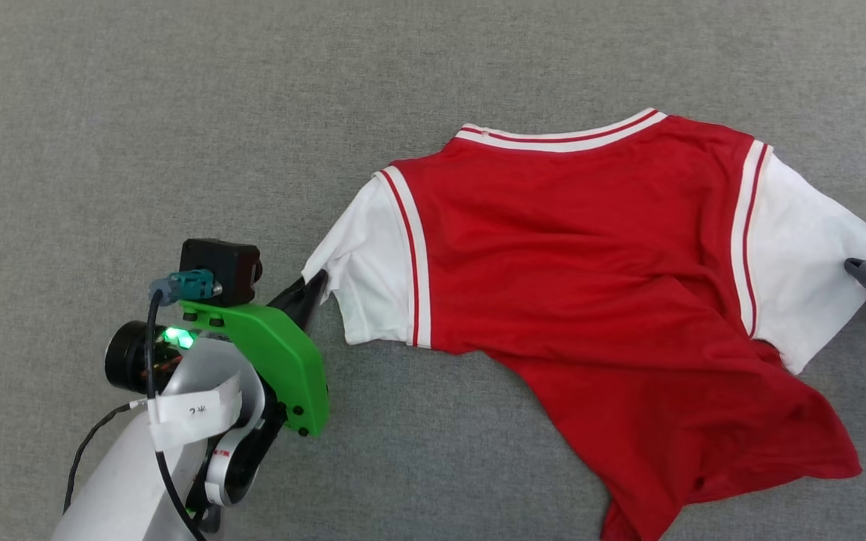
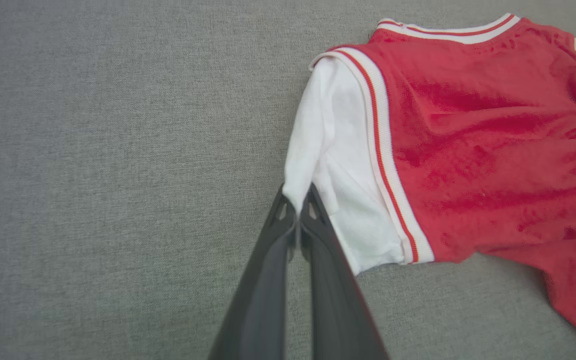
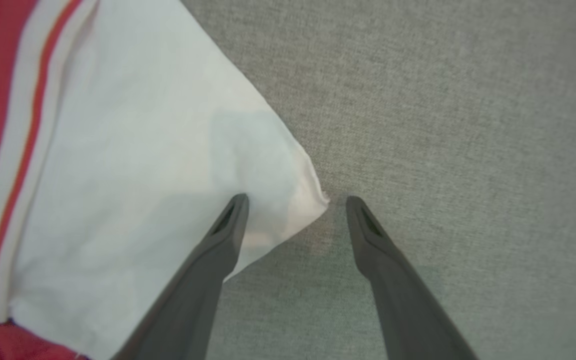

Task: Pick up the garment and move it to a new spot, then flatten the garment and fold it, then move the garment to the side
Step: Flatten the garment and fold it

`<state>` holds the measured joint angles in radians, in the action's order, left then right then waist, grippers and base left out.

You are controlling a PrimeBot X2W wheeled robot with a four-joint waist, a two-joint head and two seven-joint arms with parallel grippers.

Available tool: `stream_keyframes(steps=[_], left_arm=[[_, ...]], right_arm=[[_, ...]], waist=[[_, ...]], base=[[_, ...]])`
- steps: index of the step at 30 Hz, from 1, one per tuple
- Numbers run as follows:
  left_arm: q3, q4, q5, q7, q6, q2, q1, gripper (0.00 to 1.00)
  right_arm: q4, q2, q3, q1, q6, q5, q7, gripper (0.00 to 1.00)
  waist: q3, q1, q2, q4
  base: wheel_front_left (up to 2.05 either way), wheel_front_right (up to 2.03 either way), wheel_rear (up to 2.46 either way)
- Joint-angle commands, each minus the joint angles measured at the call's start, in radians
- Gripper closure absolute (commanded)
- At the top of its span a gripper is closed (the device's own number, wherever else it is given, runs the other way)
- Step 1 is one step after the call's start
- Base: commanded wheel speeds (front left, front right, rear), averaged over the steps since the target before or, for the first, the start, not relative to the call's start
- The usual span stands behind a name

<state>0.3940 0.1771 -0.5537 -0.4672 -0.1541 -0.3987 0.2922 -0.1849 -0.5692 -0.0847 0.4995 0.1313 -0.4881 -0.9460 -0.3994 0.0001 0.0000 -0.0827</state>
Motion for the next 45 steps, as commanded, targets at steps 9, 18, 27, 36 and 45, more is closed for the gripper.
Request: stream_keyframes(steps=[9, 18, 27, 36, 45], left_arm=[[0.013, -0.015, 0.006, 0.021, 0.006, 0.018, 0.028, 1.0], [0.005, -0.042, 0.004, 0.042, 0.004, 0.016, 0.033, 1.0], [-0.023, -0.072, 0.007, 0.088, 0.002, 0.004, 0.046, 1.0], [-0.072, -0.055, 0.01, 0.124, -0.003, -0.031, 0.074, 1.0], [-0.144, 0.003, 0.019, 0.202, -0.006, -0.067, 0.122, 1.0]], right_arm=[[-0.088, -0.018, -0.105, -0.001, -0.001, -0.029, 0.008, 0.26], [-0.116, -0.037, -0.129, -0.014, -0.001, -0.064, 0.049, 1.0], [-0.095, -0.056, -0.103, 0.007, -0.001, -0.071, 0.21, 1.0], [-0.015, -0.109, -0.051, 0.008, -0.001, -0.087, 0.293, 1.0], [0.103, -0.146, -0.004, 0.008, -0.001, -0.08, 0.359, 1.0]], waist=[[-0.036, -0.0001, 0.0, -0.036], [-0.008, -0.0001, 0.0, -0.026], [0.09, -0.0001, 0.0, 0.012], [0.204, -0.0001, 0.0, 0.053], [0.289, -0.0001, 0.0, 0.078]], base=[[0.0, 0.0, 0.0], [0.0, 0.0, 0.0], [0.0, 0.0, 0.0], [0.0, 0.0, 0.0], [0.0, 0.0, 0.0]])
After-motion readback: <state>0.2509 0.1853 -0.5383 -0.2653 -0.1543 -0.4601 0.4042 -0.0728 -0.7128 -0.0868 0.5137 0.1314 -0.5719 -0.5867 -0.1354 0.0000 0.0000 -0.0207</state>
